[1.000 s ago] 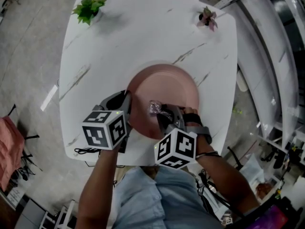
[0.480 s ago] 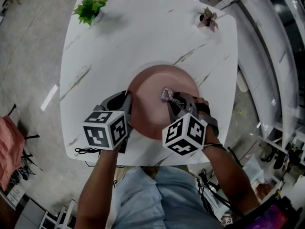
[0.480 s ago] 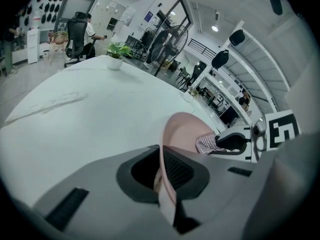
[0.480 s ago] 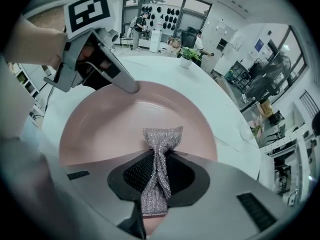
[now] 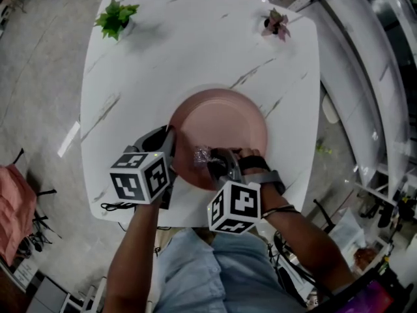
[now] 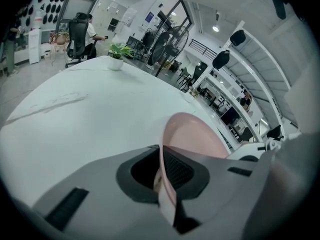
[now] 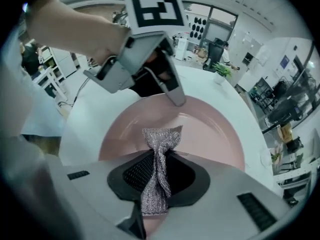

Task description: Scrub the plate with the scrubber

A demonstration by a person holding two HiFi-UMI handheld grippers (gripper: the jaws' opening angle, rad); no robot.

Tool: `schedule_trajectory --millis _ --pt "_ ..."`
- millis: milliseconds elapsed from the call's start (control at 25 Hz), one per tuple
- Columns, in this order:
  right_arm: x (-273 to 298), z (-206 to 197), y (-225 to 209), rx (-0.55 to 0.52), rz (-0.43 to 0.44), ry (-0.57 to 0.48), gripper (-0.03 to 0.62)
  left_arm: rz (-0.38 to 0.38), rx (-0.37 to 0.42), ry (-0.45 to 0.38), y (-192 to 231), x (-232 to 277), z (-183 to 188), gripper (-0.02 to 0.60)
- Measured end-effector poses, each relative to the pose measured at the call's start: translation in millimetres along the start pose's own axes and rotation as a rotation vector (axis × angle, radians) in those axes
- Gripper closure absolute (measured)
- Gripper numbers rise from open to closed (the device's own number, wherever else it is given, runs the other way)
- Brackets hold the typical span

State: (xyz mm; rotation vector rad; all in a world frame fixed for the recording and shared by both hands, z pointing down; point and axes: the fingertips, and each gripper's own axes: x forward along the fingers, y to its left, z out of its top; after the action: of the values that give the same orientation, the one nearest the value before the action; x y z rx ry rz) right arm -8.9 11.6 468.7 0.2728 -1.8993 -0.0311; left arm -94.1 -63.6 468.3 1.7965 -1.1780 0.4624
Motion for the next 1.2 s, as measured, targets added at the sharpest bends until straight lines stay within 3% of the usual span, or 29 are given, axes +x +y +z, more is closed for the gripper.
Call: schedule_trajectory --millis 200,280,400,560,720,800,880,1040,1200 --pt "-18.1 -40.3 24.7 0.034 0.140 0.131 0.503 0.065 0.088 0.067 0.3 -0.8 -2.8 0.555" --pt "-29.4 -51.5 11.5 0.071 0.097 0.165 0.500 0.110 0.152 0.100 -2.0 -6.3 0.6 0.544" --pt "-54.4 -56.6 -25.2 0.190 -0.038 0.108 0.497 0.170 0.232 0.054 -6.3 -30.4 17.1 0.522" --pt "-114.3 -40.5 -75.5 0.399 -0.214 -0.156 0.497 0.183 0.247 -0.177 -27.4 -88.3 51.1 0.550" --pt "-195.6 5.4 -107.6 0.577 -0.342 -0.559 0.493 0.146 0.181 -0.465 -72.5 -158.2 91.9 0.566" --pt "-234.8 26.9 -125.1 0.632 -0.386 -0.767 0.490 0.156 0.219 -0.607 -102.6 -189.6 122.9 0.566" --pt "-267.8 41.2 -132.3 0.655 -0.408 -0.911 0.484 0.170 0.275 -0.718 -133.0 -218.7 146.0 0.566" --pt "-316.7 62.5 -127.0 0.590 -0.499 -1.039 0.477 0.174 0.384 -0.849 -180.1 -262.4 166.8 0.571" --pt "-344.5 78.4 -112.4 0.579 -0.551 -1.088 0.477 0.171 0.478 -0.891 -206.5 -288.9 165.1 0.572"
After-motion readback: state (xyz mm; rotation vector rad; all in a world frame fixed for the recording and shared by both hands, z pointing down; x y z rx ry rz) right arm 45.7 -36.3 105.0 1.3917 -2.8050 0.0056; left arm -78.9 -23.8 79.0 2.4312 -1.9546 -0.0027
